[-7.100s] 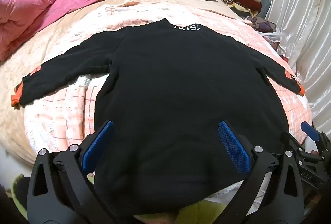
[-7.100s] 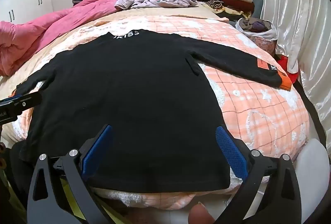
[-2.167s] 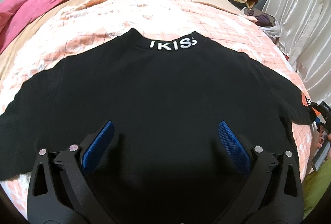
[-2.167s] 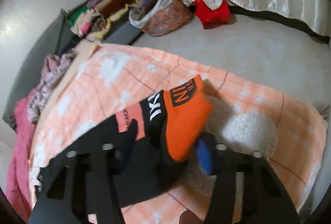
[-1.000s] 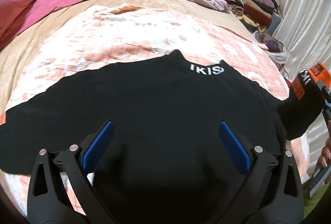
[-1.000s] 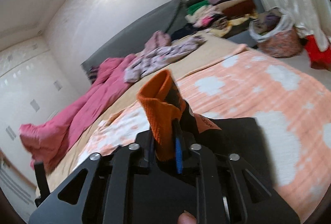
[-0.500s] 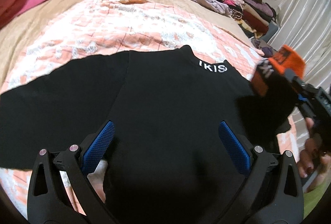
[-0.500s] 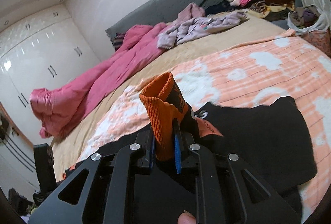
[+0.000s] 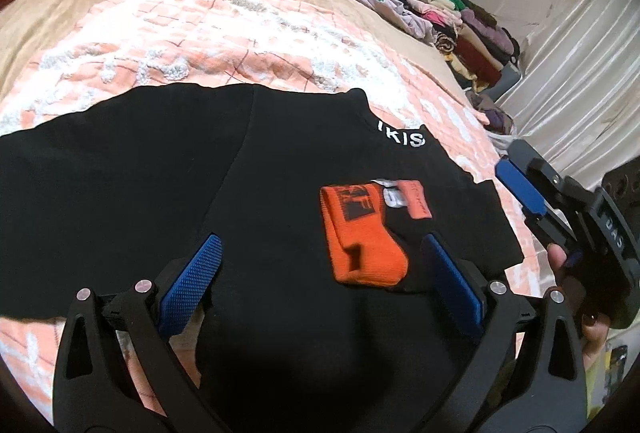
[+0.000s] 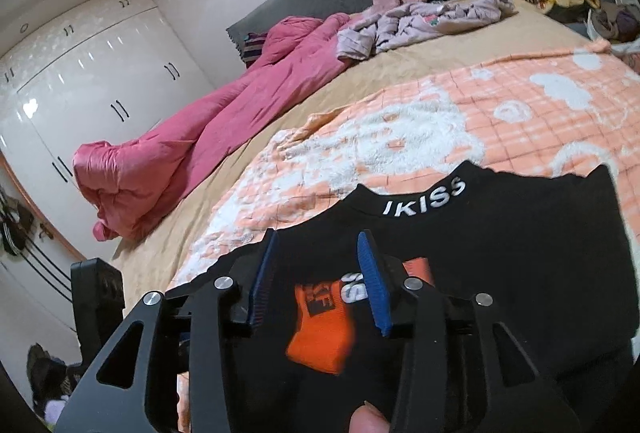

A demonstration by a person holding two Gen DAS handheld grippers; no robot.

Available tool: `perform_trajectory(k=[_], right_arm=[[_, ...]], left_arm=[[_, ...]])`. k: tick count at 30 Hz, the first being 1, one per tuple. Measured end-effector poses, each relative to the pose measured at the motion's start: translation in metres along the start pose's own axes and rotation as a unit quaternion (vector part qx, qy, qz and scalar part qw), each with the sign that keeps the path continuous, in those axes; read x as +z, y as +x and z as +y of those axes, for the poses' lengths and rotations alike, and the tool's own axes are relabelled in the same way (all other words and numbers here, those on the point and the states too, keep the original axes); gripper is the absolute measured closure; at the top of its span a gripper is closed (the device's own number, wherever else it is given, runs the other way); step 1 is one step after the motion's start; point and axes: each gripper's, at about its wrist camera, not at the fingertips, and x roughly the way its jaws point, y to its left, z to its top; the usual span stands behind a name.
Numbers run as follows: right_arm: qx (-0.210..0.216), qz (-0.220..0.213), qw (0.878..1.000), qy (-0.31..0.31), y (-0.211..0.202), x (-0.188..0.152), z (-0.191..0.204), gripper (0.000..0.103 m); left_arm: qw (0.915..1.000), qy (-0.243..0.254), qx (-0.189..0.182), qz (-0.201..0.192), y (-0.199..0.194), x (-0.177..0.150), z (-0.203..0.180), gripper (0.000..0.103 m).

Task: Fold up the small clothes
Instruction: 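Lay the cuff on the shirt body and open the right tool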

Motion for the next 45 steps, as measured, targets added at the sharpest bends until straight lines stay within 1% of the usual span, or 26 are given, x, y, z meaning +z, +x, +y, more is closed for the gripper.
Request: perform_trajectory(k=[1, 4, 5, 6, 7, 8, 11, 12, 13, 14, 15, 17, 20, 22, 24, 26, 28, 31, 33, 34, 37, 39, 40, 42, 44, 45], right_arm=[[-0.010, -0.004, 1.000, -0.004, -0.004, 0.000, -0.001, 0.061], [-0.038, -0.012, 0.999, -0.001, -0.014, -0.001, -0.014, 0.060], [-0.048, -0.015, 0.999, 0.005, -0.019, -0.002, -0.021, 0.060], [-0.057, -0.018, 0.998, 0.012, -0.023, -0.003, -0.027, 0.060], [-0.067, -0.022, 0.997, 0.021, -0.029, -0.005, -0.036, 0.060], [-0.074, -0.025, 0.997, 0.027, -0.033, -0.006, -0.041, 0.060], [-0.098, -0.034, 0.994, 0.043, -0.049, -0.011, -0.059, 0.060], [-0.106, -0.037, 0.993, 0.046, -0.053, -0.012, -0.064, 0.059], [-0.113, -0.040, 0.992, 0.048, -0.058, -0.013, -0.069, 0.059], [-0.122, -0.044, 0.990, 0.051, -0.065, -0.014, -0.074, 0.059], [-0.127, -0.046, 0.989, 0.053, -0.068, -0.014, -0.078, 0.059], [-0.142, -0.051, 0.987, 0.056, -0.077, -0.014, -0.087, 0.059], [-0.163, -0.056, 0.984, 0.053, -0.086, -0.015, -0.096, 0.059], [-0.178, -0.056, 0.981, 0.049, -0.089, -0.016, -0.100, 0.059], [-0.192, -0.054, 0.979, 0.044, -0.089, -0.019, -0.103, 0.059], [-0.205, -0.046, 0.977, 0.040, -0.087, -0.022, -0.105, 0.059], [-0.213, -0.039, 0.976, 0.034, -0.084, -0.024, -0.105, 0.059], [-0.216, -0.029, 0.976, 0.024, -0.077, -0.028, -0.102, 0.059], [-0.221, -0.021, 0.975, 0.016, -0.071, -0.029, -0.099, 0.059], [-0.221, -0.016, 0.975, 0.011, -0.067, -0.029, -0.097, 0.059], [-0.222, 0.002, 0.975, -0.003, -0.056, -0.030, -0.093, 0.059], [-0.219, 0.017, 0.975, -0.010, -0.046, -0.032, -0.089, 0.059], [-0.219, 0.025, 0.975, -0.014, -0.041, -0.033, -0.087, 0.059], [-0.217, 0.044, 0.975, -0.025, -0.030, -0.036, -0.083, 0.059], [-0.218, 0.063, 0.973, -0.036, -0.018, -0.040, -0.079, 0.057], [-0.219, 0.069, 0.972, -0.038, -0.014, -0.042, -0.078, 0.057]], left_arm=[[1.0000, -0.004, -0.007, 0.004, 0.003, 0.001, 0.000, 0.012], [0.9995, -0.008, -0.025, 0.016, 0.013, 0.003, -0.005, 0.021], [0.9994, -0.007, -0.025, 0.023, 0.019, 0.004, -0.008, 0.029], [0.9992, -0.005, -0.027, 0.030, 0.026, 0.005, -0.011, 0.034], [0.9990, -0.005, -0.029, 0.035, 0.031, 0.006, -0.014, 0.044], [0.9986, -0.004, -0.028, 0.044, 0.040, 0.006, -0.018, 0.046], [0.9977, 0.003, -0.024, 0.063, 0.059, 0.006, -0.029, 0.046], [0.9975, 0.006, -0.023, 0.066, 0.064, 0.005, -0.032, 0.050], [0.9976, 0.015, -0.017, 0.066, 0.068, 0.004, -0.038, 0.058], [0.9977, 0.026, -0.009, 0.062, 0.072, 0.003, -0.043, 0.088], [0.9977, 0.032, -0.006, 0.060, 0.073, 0.002, -0.045, 0.094], [0.9978, 0.042, -0.003, 0.052, 0.072, 0.003, -0.048, 0.095], [0.9980, 0.058, -0.008, 0.022, 0.054, 0.007, -0.052, 0.096], [0.9971, 0.075, 0.007, -0.010, 0.035, 0.011, -0.054, 0.096], [0.9957, 0.085, 0.017, -0.031, 0.020, 0.015, -0.056, 0.096], [0.9946, 0.092, 0.025, -0.039, 0.012, 0.018, -0.055, 0.096], [0.9928, 0.101, 0.041, -0.050, 0.008, 0.019, -0.053, 0.096], [0.9932, 0.094, 0.051, -0.045, 0.008, 0.020, -0.046, 0.095], [0.9928, 0.094, 0.064, -0.038, 0.012, 0.020, -0.043, 0.089], [0.9923, 0.092, 0.074, -0.036, 0.012, 0.019, -0.039, 0.089], [0.9915, 0.082, 0.087, -0.052, 0.003, 0.019, -0.032, 0.088], [0.9898, 0.086, 0.092, -0.067, -0.006, 0.018, -0.032, 0.088], [0.9896, 0.089, 0.091, -0.067, -0.007, 0.017, -0.033, 0.088], [0.9903, 0.094, 0.088, -0.051, -0.003, 0.014, -0.034, 0.088], [0.9894, 0.106, 0.095, -0.026, 0.010, 0.008, -0.035, 0.088], [0.9890, 0.110, 0.098, -0.017, 0.016, 0.005, -0.034, 0.085]])
